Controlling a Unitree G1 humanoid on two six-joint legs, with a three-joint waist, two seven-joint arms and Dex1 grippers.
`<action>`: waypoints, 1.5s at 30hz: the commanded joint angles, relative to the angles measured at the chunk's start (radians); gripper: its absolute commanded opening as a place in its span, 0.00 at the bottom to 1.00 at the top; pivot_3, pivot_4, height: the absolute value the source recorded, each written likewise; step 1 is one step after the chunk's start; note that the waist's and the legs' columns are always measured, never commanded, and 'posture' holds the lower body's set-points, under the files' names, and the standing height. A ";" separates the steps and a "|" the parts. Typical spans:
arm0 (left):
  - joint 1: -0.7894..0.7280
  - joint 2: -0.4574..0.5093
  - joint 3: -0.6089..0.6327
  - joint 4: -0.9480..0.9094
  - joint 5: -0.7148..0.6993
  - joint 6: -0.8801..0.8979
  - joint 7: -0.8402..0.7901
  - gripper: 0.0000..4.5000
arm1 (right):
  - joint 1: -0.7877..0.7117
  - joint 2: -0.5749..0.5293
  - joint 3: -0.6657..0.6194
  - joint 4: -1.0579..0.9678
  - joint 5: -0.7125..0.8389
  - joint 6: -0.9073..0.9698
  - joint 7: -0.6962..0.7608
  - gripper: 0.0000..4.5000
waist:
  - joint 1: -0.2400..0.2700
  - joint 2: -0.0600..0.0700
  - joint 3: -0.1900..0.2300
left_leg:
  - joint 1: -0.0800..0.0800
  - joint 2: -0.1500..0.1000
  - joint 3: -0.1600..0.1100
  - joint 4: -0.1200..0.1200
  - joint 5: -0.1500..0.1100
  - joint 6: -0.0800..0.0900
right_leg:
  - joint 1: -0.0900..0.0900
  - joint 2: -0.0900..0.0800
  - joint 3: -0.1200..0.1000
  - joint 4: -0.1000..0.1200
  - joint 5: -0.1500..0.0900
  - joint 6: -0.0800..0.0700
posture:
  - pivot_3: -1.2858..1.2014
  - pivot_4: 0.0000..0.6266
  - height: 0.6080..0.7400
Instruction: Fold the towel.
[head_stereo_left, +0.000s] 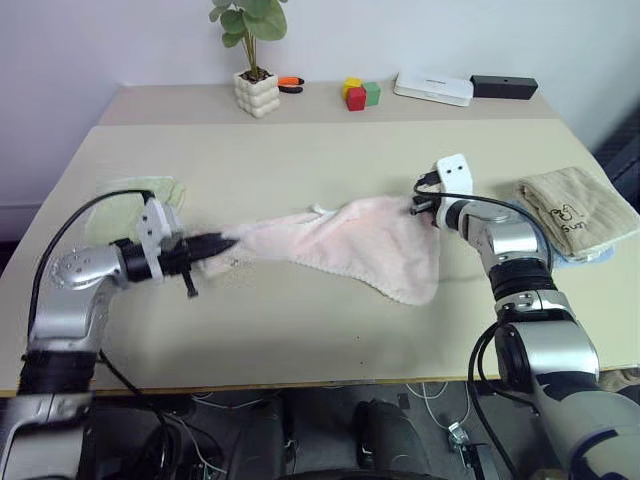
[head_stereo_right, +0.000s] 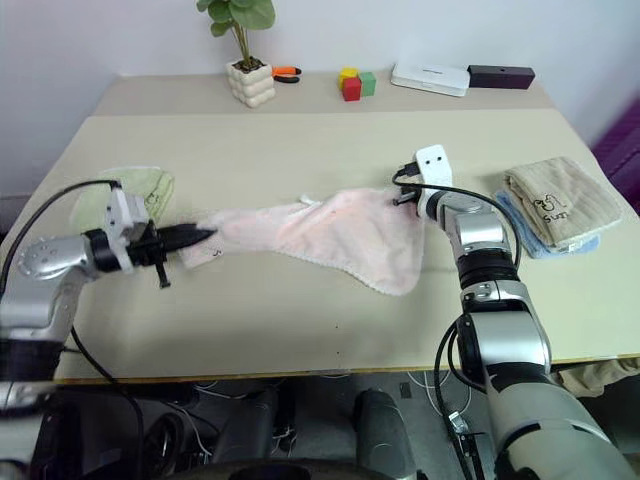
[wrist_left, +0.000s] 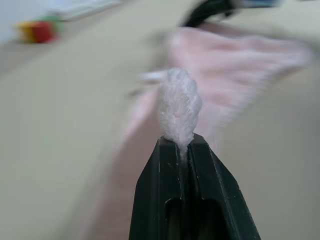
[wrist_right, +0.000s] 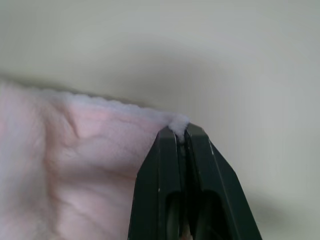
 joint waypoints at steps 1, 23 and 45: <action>-0.182 -0.018 -0.037 0.247 0.144 -0.141 0.115 0.00 | -0.105 -0.022 -0.014 0.046 -0.031 -0.145 -0.056 0.01 | -0.001 0.000 0.000 | 0.000 0.000 0.000 0.000 0.000 0.000 | -0.001 0.000 0.000 0.000 0.000 0.000 | 0.52 0.24 0.96; -0.622 0.049 0.029 0.945 0.237 -0.765 -0.011 0.00 | 0.046 -0.050 -0.039 -0.293 0.140 -0.385 0.255 0.01 | -0.005 -0.003 0.006 | -0.008 0.001 0.007 0.000 0.005 -0.007 | -0.011 -0.001 0.000 0.006 -0.001 0.002 | 0.52 0.24 0.96; -0.103 0.220 0.038 0.564 -0.099 -0.500 -0.483 0.00 | 0.662 -0.490 -0.086 -0.856 0.343 -0.130 0.814 0.01 | 0.003 -0.004 0.006 | -0.005 0.001 0.004 0.004 0.000 0.001 | -0.008 -0.002 0.000 0.007 -0.001 0.001 | 0.52 0.24 0.96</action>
